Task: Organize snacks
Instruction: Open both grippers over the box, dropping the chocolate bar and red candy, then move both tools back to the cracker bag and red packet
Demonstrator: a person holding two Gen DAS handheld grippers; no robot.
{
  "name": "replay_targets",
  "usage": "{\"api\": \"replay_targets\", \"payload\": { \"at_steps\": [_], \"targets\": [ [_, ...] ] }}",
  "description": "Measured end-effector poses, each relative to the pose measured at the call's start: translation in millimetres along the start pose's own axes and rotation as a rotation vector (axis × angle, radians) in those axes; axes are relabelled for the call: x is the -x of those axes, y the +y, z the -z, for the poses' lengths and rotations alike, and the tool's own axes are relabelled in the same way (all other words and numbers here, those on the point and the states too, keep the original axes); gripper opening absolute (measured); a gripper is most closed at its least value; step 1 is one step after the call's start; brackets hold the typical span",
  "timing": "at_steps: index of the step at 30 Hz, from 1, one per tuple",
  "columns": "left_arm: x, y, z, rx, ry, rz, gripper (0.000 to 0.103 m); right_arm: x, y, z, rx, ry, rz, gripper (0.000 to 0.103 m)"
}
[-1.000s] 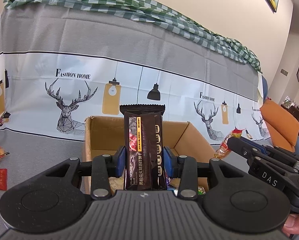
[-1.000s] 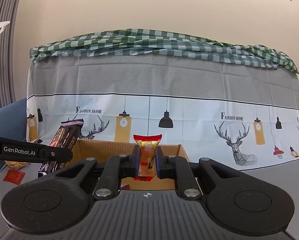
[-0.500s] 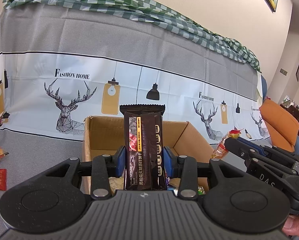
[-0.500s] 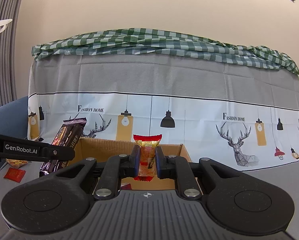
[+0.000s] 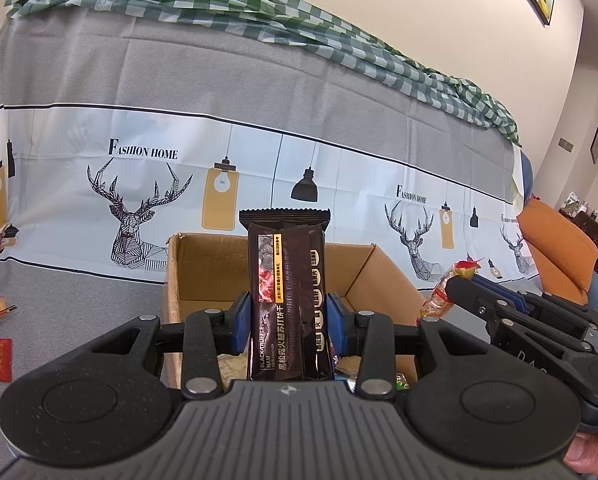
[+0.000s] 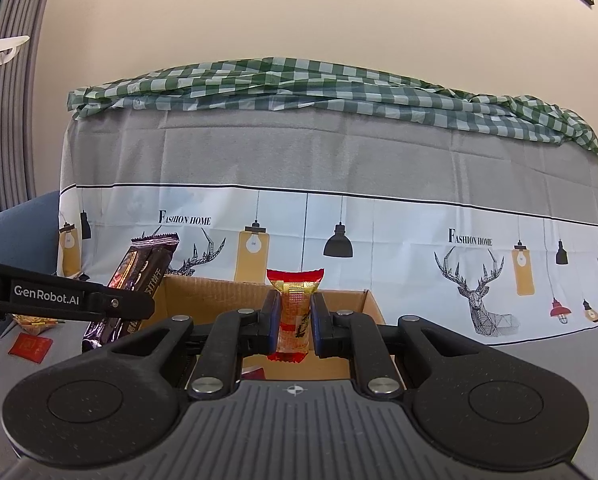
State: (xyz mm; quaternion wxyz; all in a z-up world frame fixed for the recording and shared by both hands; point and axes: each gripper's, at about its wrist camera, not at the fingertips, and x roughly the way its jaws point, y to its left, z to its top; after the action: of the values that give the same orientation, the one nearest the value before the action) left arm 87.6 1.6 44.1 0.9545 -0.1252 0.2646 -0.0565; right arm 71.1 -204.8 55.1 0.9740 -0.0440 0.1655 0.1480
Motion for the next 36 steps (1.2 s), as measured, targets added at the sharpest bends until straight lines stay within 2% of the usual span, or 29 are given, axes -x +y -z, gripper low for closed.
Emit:
{"api": "replay_targets", "payload": {
  "at_steps": [4, 6, 7, 8, 9, 10, 13, 19, 22, 27, 30, 32, 34, 36],
  "targets": [
    [1.3, -0.6, -0.2, 0.002, -0.003, 0.009, 0.043, -0.2, 0.9, 0.6, 0.006, 0.001, -0.001, 0.016],
    [2.7, -2.2, -1.0, 0.0, -0.005, 0.036, 0.043, -0.5, 1.4, 1.0, 0.01, 0.003, -0.003, 0.016],
    [4.1, -1.9, -1.2, 0.001, -0.006, 0.055, 0.045, -1.0, 1.9, 1.3, 0.016, 0.005, 0.0, 0.02],
    [5.0, -2.4, -1.8, 0.0, -0.01, 0.064, 0.052, -1.4, 3.0, 1.5, 0.024, 0.006, 0.007, 0.026],
    [7.1, -2.8, -2.3, -0.003, -0.022, 0.062, 0.06, -1.1, 4.7, 1.8, 0.03, 0.0, 0.017, 0.042],
    [8.9, -2.9, -3.4, -0.005, -0.033, 0.06, 0.062, -0.5, 6.3, 1.8, 0.032, -0.008, 0.021, 0.05],
    [14.1, 3.3, -6.7, 0.017, -0.05, 0.061, 0.062, -1.4, 12.2, 1.3, 0.038, -0.008, 0.023, 0.055],
    [27.7, 23.7, -13.5, 0.042, -0.072, 0.016, 0.062, -2.7, 36.5, 0.3, 0.042, -0.022, 0.009, 0.062],
    [39.5, 41.1, -18.4, 0.052, -0.093, -0.018, 0.058, -3.2, 55.7, 0.0, 0.051, -0.027, -0.005, 0.064],
    [60.4, 84.0, -26.8, 0.104, -0.11, -0.084, 0.035, -2.9, 97.2, 1.1, 0.065, -0.049, -0.039, 0.064],
    [71.0, 113.3, -28.6, 0.14, -0.101, -0.138, 0.03, 1.0, 123.4, 0.4, 0.065, -0.103, -0.024, 0.062],
    [76.8, 133.8, -29.2, 0.166, -0.09, -0.169, 0.029, 4.3, 139.4, 0.3, 0.042, -0.138, -0.038, 0.052],
    [83.1, 153.0, -28.7, 0.189, -0.081, -0.199, 0.029, 6.2, 154.7, 0.7, 0.028, -0.156, -0.066, 0.034],
    [88.9, 171.9, -27.9, 0.216, -0.074, -0.22, 0.029, 7.5, 169.9, 2.2, 0.018, -0.172, -0.095, 0.029]
  ]
}}
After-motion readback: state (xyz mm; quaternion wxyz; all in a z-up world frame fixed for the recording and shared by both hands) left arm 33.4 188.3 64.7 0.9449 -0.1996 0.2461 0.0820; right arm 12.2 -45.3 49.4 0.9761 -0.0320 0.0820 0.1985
